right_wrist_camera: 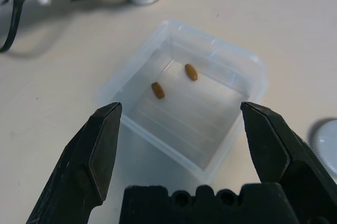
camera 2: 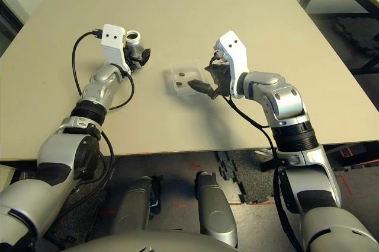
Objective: Pour the medicine from the bottle into the box.
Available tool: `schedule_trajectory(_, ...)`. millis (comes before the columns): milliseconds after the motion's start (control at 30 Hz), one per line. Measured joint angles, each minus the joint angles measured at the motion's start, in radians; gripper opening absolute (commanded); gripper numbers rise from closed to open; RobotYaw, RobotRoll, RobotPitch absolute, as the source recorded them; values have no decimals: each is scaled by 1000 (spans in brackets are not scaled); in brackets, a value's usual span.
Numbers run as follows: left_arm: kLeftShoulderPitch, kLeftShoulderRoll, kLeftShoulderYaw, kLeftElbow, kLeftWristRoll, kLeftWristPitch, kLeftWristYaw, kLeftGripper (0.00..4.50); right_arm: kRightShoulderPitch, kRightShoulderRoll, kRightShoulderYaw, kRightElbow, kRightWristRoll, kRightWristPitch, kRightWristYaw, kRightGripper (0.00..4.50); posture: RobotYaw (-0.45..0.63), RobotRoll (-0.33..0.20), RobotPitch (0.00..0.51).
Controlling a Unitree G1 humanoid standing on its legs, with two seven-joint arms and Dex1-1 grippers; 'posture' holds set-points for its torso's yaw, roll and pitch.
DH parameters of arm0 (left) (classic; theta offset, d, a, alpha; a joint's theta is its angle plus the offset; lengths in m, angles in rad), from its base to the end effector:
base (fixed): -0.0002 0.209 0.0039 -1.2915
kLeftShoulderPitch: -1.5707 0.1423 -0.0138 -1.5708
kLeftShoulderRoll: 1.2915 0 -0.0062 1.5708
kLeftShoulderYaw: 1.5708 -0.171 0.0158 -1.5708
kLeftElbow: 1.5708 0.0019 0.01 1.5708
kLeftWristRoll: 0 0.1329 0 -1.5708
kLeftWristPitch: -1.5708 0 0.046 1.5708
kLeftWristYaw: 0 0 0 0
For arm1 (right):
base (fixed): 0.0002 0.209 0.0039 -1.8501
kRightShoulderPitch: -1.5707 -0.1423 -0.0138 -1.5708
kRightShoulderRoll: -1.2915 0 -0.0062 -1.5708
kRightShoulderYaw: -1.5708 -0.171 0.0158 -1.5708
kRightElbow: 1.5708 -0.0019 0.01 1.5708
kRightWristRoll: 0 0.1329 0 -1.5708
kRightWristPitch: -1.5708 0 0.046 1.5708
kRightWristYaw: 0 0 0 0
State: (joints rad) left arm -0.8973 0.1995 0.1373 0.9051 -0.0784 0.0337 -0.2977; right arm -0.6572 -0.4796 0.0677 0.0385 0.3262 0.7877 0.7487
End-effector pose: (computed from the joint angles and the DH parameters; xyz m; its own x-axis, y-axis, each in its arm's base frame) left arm 0.3369 0.1677 0.1349 0.9620 -0.2680 -0.0532 0.2697 0.9625 0.0296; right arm 0.2861 -0.1851 0.1856 0.6342 0.7150 -0.2942 -0.7502 0.6611 -0.0105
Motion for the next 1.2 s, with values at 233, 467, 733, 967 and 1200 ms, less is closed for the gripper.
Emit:
schedule_trajectory(233,166,7,1,-272,-18,129,-10,4466,8,-18,-26,-63,24,33,-14,4500,-46,0,172)
schedule_trajectory(467,336,23,15,-613,-67,329,5,4466,43,-16,-105,-141,70,81,-70,4500,-28,0,181)
schedule_trajectory(733,406,110,124,-831,-142,464,44,4466,56,110,-329,-105,32,-26,-404,4500,-11,0,196)
schedule_trajectory(967,362,249,225,-570,-153,286,13,4466,44,146,-358,-7,-52,-190,-569,4500,-1,0,202)
schedule_trajectory(1200,200,361,273,-188,-156,65,-37,4466,5,107,-401,80,-87,-261,-675,4500,-22,0,210)
